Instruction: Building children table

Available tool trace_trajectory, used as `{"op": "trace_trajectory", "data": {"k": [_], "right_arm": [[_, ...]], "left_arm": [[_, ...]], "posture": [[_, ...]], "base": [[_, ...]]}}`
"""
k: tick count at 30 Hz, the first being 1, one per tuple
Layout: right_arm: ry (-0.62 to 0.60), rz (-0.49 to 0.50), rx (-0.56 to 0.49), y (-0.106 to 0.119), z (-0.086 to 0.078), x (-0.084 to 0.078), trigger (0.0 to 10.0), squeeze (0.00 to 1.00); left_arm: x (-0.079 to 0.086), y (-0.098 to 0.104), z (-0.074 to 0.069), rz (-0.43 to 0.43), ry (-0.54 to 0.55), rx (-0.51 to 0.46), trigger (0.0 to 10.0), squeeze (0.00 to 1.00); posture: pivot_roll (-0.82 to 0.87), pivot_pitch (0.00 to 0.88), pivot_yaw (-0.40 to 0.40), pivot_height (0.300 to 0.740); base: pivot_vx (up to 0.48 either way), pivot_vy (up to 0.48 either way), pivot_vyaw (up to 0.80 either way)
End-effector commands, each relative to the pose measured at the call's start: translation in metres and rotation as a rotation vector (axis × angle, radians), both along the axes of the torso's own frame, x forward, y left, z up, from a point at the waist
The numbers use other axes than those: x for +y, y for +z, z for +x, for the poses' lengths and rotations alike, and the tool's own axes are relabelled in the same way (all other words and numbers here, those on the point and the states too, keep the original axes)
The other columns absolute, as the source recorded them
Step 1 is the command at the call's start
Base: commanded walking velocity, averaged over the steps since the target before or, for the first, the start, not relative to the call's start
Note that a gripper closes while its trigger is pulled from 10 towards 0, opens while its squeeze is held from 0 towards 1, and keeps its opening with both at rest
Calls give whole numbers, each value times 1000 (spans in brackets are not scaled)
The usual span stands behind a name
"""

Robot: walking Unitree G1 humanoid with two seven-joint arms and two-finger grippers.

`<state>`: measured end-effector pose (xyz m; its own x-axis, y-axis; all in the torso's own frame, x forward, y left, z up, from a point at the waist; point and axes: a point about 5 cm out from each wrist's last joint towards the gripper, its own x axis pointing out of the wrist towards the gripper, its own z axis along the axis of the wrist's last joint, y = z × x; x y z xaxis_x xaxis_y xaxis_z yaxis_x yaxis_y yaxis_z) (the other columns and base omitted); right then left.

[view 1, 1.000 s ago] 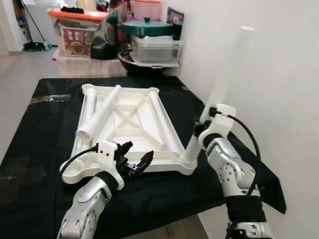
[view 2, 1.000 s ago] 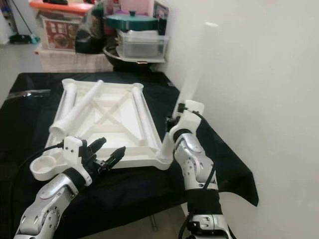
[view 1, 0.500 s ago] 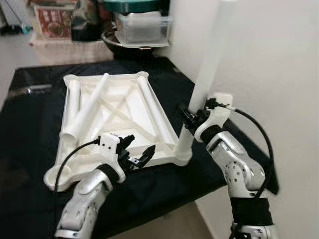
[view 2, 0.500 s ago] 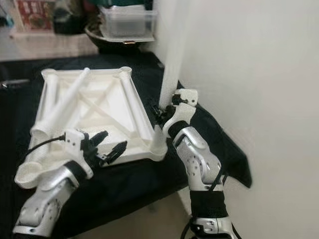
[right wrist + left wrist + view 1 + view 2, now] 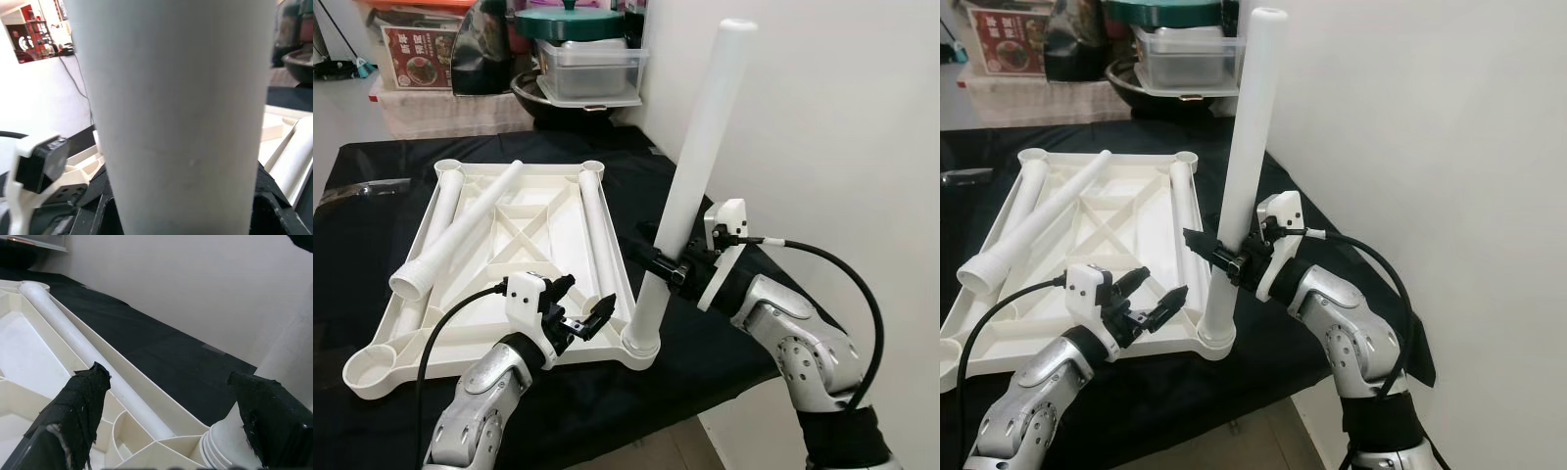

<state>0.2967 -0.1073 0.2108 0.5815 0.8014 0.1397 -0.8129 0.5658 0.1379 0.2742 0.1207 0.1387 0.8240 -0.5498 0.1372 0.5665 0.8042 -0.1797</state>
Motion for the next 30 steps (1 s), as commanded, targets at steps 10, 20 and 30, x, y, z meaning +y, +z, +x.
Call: {"op": "trace_trajectory", "data": {"k": [10, 20, 30], "right_arm": [[-1109, -191, 496, -80, 29, -61, 10000, 0], [-549, 74, 137, -7, 26, -3, 10000, 690], [3, 51, 3, 15, -7, 8, 10000, 0]], "left_arm": [[-1, -1, -2, -15, -7, 9, 10000, 0], [-2, -1, 0, -14, -13, 11, 10000, 0], [-1, -1, 0, -16, -9, 10, 10000, 0]], "posture": [[59, 0, -106, 740], [52, 0, -101, 740], [58, 0, -109, 740]], "base": [[0, 0, 0], [0, 0, 0], [0, 0, 0]]}}
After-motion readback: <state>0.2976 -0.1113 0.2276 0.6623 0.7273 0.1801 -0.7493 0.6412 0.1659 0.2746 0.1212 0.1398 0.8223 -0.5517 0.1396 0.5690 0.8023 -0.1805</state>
